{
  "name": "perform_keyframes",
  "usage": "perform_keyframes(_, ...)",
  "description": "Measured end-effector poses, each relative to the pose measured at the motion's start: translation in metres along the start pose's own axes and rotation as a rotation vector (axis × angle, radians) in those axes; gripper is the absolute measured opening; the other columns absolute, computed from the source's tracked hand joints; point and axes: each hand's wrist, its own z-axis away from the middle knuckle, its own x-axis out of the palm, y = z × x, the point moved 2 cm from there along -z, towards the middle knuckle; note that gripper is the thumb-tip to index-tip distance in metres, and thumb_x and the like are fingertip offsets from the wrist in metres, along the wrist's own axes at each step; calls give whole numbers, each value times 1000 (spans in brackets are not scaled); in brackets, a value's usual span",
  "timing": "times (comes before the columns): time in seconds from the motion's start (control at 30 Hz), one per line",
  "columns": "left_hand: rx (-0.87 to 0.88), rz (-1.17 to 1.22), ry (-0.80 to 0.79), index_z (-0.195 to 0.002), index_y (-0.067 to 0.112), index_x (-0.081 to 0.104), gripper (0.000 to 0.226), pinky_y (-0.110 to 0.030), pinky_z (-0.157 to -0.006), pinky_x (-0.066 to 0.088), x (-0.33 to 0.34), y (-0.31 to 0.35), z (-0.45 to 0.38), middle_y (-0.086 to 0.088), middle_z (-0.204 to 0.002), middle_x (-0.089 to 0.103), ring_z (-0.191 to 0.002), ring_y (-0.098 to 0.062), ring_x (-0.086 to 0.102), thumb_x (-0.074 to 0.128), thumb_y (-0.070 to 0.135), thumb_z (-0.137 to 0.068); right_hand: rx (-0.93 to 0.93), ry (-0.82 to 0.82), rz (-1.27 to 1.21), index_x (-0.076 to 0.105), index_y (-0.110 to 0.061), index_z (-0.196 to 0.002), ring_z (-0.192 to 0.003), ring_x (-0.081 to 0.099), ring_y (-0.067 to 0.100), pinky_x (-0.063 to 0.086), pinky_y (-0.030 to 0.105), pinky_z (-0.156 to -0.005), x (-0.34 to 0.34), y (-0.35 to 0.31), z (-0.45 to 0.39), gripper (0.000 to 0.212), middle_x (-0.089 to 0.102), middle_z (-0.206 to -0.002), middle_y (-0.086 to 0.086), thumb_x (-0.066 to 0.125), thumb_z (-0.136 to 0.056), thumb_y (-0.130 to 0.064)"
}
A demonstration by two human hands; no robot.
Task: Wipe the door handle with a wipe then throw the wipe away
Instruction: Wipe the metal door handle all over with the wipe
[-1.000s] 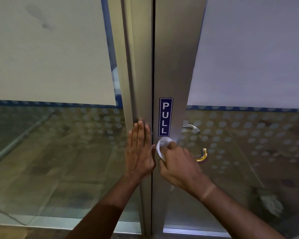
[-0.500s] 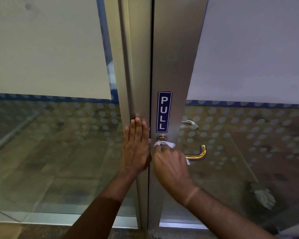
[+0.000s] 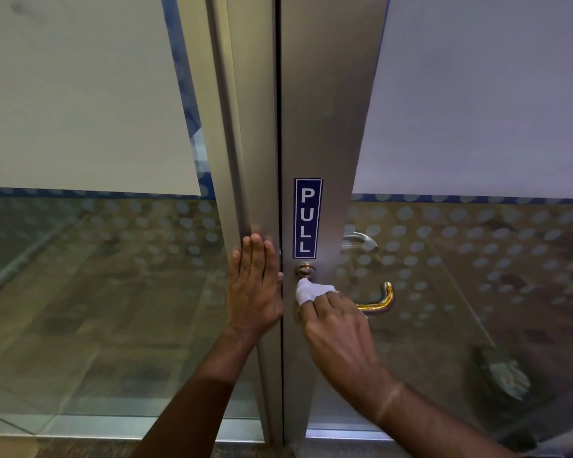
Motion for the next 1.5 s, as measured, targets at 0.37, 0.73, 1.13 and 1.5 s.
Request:
perform_keyframes(0.37, 1, -1, 51, -154, 9, -13, 72, -36, -123, -6, -1, 2, 1, -7, -163, -22, -151, -20, -15, 31, 19, -98, -97, 136, -75, 70, 3, -107, -77, 64, 30, 55, 39, -74, 9, 25, 19, 34, 68, -84, 15, 66, -73, 3)
perform_keyframes(0.73, -2, 9, 38, -155, 9, -11, 65, -37, -123, -5, 0, 3, 2, -7, -163, -20, -152, -20, -13, 26, 20, -102, -215, 124, -184, 61, 2, -125, -102, 64, 30, 51, 36, -92, 11, 75, 40, 30, 68, -111, 15, 49, -99, -7)
perform_keyframes(1.13, -8, 19, 34, -155, 10, -11, 63, -37, -123, -7, 1, 1, 3, -7, -163, -21, -152, -20, -13, 22, 23, -103, -263, 182, -225, 70, 1, -110, -90, 66, 28, 55, 30, -78, 13, 119, 47, 64, 73, -101, 14, 7, -104, -10)
perform_keyframes(1.5, -10, 22, 28, -155, 8, -9, 61, -38, -124, -5, 0, 3, 2, -8, -164, -19, -152, -21, -12, 20, 24, -104, 270, 243, -589, 70, 1, -111, -109, 63, 10, 41, 11, -98, 31, 110, 46, 51, 71, -112, 3, 62, -67, 26)
